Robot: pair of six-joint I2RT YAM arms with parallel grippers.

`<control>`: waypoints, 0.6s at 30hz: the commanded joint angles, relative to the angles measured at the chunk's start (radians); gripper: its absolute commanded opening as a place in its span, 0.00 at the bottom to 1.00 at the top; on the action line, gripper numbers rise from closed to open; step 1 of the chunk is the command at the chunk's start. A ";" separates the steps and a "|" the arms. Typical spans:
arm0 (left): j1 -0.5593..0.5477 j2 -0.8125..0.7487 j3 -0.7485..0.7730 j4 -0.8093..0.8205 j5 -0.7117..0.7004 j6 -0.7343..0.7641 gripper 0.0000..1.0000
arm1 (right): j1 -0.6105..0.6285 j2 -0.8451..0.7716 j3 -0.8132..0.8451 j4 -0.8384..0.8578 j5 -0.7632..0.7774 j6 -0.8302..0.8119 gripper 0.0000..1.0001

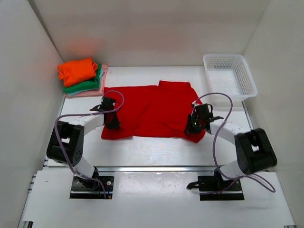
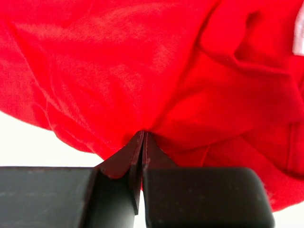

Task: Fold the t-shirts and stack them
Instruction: Fold the flattened tshirt in 1/3 of the way

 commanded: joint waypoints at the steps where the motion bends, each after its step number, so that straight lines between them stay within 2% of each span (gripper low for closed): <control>1: -0.048 -0.056 -0.106 -0.242 0.073 0.025 0.22 | 0.069 -0.123 -0.138 -0.178 0.005 0.107 0.00; 4: -0.076 -0.162 -0.185 -0.271 0.058 -0.005 0.22 | 0.085 -0.278 -0.235 -0.215 -0.003 0.175 0.00; 6: -0.047 -0.249 -0.225 -0.297 0.061 0.000 0.22 | 0.085 -0.397 -0.264 -0.264 -0.006 0.180 0.00; 8: -0.027 -0.343 -0.228 -0.336 0.070 -0.005 0.21 | 0.080 -0.484 -0.249 -0.334 0.000 0.172 0.00; 11: 0.024 -0.507 -0.151 -0.393 0.069 0.003 0.28 | 0.039 -0.589 -0.155 -0.383 -0.023 0.113 0.00; 14: 0.110 -0.576 -0.062 -0.375 0.096 0.029 0.31 | -0.022 -0.571 -0.034 -0.376 -0.070 0.025 0.00; 17: 0.163 -0.517 0.004 -0.282 0.084 0.075 0.32 | -0.064 -0.464 0.050 -0.284 -0.129 -0.069 0.02; 18: 0.168 -0.471 0.018 -0.259 0.058 0.096 0.34 | -0.087 -0.403 0.055 -0.226 -0.141 -0.085 0.07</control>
